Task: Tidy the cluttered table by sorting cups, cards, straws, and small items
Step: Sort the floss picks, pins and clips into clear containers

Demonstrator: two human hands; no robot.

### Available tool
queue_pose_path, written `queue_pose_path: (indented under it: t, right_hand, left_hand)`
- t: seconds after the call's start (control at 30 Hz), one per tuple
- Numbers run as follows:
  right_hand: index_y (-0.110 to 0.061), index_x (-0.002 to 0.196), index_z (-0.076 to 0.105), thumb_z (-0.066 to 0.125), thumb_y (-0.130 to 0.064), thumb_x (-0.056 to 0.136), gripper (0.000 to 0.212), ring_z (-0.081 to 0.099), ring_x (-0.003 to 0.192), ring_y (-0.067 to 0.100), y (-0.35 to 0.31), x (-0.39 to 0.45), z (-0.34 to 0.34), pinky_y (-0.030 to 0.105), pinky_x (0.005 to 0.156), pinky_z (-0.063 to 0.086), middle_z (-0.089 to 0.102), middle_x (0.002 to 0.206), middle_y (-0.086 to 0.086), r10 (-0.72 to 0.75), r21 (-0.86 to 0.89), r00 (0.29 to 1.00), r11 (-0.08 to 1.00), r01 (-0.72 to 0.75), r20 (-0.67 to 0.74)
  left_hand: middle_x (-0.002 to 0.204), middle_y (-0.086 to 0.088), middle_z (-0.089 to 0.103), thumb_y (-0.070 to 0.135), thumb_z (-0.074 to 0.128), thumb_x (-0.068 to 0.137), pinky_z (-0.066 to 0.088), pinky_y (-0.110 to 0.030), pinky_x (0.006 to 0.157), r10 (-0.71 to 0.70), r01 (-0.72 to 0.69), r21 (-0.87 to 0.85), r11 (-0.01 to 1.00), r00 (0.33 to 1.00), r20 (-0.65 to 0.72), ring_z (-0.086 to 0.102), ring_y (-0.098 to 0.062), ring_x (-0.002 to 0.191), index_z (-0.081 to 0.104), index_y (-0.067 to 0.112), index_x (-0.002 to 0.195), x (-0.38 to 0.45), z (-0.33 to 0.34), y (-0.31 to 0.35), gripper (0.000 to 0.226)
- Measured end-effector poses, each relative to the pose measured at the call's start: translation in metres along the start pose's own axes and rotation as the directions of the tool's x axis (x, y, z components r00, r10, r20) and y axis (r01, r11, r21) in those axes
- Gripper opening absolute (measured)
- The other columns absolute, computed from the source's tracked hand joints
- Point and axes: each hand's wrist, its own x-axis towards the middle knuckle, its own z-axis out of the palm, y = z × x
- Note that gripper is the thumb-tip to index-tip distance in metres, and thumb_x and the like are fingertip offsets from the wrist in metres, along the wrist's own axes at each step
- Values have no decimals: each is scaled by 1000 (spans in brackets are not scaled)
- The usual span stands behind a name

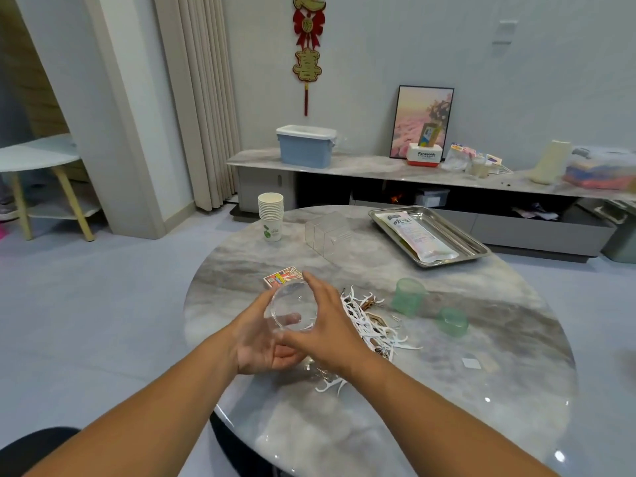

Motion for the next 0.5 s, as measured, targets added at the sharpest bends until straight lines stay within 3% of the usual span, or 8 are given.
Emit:
queue_pose_path:
  t: [0.1,0.17,0.27,0.3,0.4,0.5]
  right_hand:
    - [-49,156,12,82,-50,73,109,37,140,10,-6,3,2,25,109,36,28,153,-7,36,-86,999,996,-36,2]
    - [-49,157,7,81,-54,73,111,35,144,15,-4,2,5,34,113,38,26,156,-4,65,-144,997,988,-59,35]
    - [-49,157,7,81,-63,70,115,32,147,15,2,-1,9,37,117,34,23,161,-5,101,-108,987,990,-89,121]
    - [-47,158,9,77,-68,70,113,31,148,15,5,-2,8,37,119,32,24,162,-6,102,-138,985,987,-83,137]
    - [-34,159,25,68,-65,83,93,32,147,16,19,-4,-3,35,120,28,29,161,-5,120,-232,989,968,-97,86]
    - [-30,153,39,63,-61,89,75,38,142,19,41,-9,-19,36,118,31,40,155,-4,142,-320,990,937,-137,-8]
  left_hand:
    - [93,-17,68,85,62,69,59,-44,81,82,-64,136,989,988,-134,69,-32,81,57,20,122,-3,-3,2,84]
    - [107,-14,66,81,62,75,60,-44,78,205,-141,318,938,963,-176,69,-29,82,57,28,123,-7,-3,2,72]
    - [112,-10,60,36,56,102,59,-50,88,410,-212,559,802,875,-257,63,-22,83,60,18,118,-8,-2,-2,25]
    - [115,-14,60,25,50,104,58,-50,89,471,-219,603,767,830,-297,61,-22,84,60,11,119,-4,-6,-2,22]
    - [130,-25,57,20,39,106,55,-48,90,593,-146,745,650,711,-378,61,-38,107,54,-2,131,13,-32,5,36]
    - [118,-29,61,6,36,102,47,-47,89,677,33,873,486,617,-400,57,-46,110,59,-12,113,23,-58,12,31]
